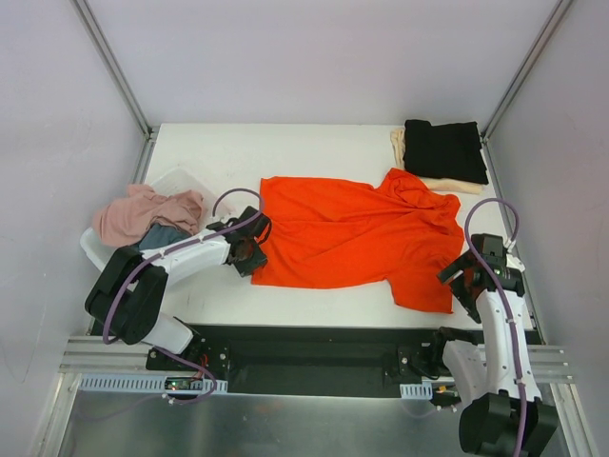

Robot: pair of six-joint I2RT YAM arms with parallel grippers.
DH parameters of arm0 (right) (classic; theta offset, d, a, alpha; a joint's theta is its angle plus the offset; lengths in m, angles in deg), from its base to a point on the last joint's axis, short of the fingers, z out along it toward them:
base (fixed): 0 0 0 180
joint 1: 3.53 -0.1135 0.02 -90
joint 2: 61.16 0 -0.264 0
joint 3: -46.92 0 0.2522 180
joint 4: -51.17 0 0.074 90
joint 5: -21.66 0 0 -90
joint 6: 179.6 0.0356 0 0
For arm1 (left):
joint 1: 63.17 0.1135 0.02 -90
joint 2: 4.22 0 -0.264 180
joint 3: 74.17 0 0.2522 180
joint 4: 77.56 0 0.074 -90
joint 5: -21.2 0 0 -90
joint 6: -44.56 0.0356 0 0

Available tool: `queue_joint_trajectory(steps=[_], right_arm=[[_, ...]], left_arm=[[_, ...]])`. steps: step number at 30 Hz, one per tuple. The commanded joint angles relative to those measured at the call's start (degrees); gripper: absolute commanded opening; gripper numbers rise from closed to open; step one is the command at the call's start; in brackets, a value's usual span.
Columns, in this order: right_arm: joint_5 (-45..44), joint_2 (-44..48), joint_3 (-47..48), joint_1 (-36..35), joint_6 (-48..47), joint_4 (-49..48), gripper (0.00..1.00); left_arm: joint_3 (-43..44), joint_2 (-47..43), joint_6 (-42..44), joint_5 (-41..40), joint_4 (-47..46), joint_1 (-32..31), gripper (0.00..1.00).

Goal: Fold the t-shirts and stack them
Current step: Flatten out the tshirt

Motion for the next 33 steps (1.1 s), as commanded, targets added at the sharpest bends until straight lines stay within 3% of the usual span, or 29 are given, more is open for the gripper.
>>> queue_joint_trajectory(steps=[1,14,22,33], right_arm=[[-1.92,-1.28,-0.13,0.54,2.89,1.42,0.97],[0.9,-3.21,0.66,0.63,1.05,-0.16,0.96],[2.13,-3.83,0.23,0.63,-0.88,-2.27,0.97],[2.74,-6.91,-0.04,0.63,-2.38,-4.21,0.97]], left_arm=[[-2.65,2.46,-0.19,7.78,2.74,0.12,0.32],[-6.7,-7.47,-0.36,8.32,6.59,-0.49,0.38],[-2.39,-10.37,-1.15,1.73,12.14,-2.68,0.41],[-2.22,-8.8,-9.06,-7.42,11.27,-7.26,0.42]])
